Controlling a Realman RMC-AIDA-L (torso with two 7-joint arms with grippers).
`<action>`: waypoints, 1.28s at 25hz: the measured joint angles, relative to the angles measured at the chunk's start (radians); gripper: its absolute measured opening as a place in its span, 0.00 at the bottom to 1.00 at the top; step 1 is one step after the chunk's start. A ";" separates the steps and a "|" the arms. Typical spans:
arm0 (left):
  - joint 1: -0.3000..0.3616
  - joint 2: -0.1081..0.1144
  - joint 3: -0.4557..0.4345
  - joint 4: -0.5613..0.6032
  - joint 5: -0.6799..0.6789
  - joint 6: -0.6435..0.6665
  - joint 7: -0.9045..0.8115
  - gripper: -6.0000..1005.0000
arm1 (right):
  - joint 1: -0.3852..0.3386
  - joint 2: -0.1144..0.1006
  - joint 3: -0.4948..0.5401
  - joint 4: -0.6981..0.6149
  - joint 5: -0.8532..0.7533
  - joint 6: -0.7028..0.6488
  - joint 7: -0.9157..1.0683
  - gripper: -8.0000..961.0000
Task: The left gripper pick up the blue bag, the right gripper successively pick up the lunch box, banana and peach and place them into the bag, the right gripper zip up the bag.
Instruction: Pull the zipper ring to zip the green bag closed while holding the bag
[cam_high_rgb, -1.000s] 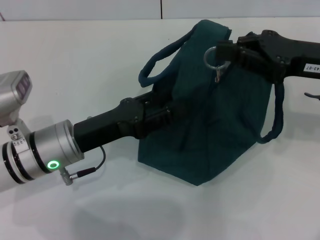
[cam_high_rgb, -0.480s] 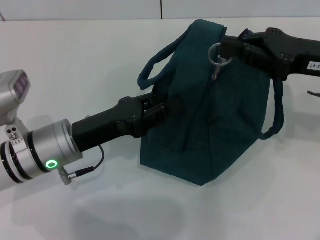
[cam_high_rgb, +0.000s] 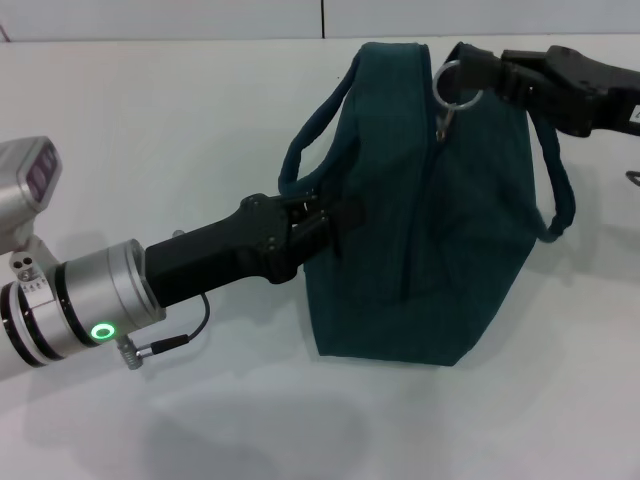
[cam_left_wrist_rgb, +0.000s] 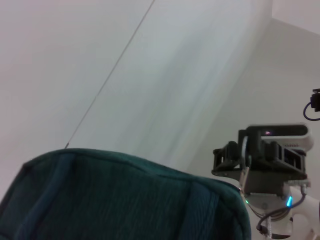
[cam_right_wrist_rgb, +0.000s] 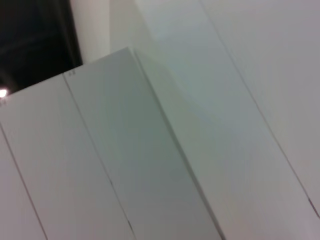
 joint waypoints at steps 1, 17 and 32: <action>0.000 0.000 0.001 0.000 0.001 0.001 0.001 0.20 | 0.000 -0.001 0.005 0.003 0.000 0.000 0.008 0.01; -0.010 -0.001 0.042 0.001 0.002 0.005 0.002 0.05 | 0.004 -0.011 0.029 0.052 0.012 0.010 0.084 0.01; -0.011 -0.004 0.074 0.001 0.001 0.008 0.020 0.05 | 0.010 -0.028 0.030 0.053 0.010 0.077 0.270 0.01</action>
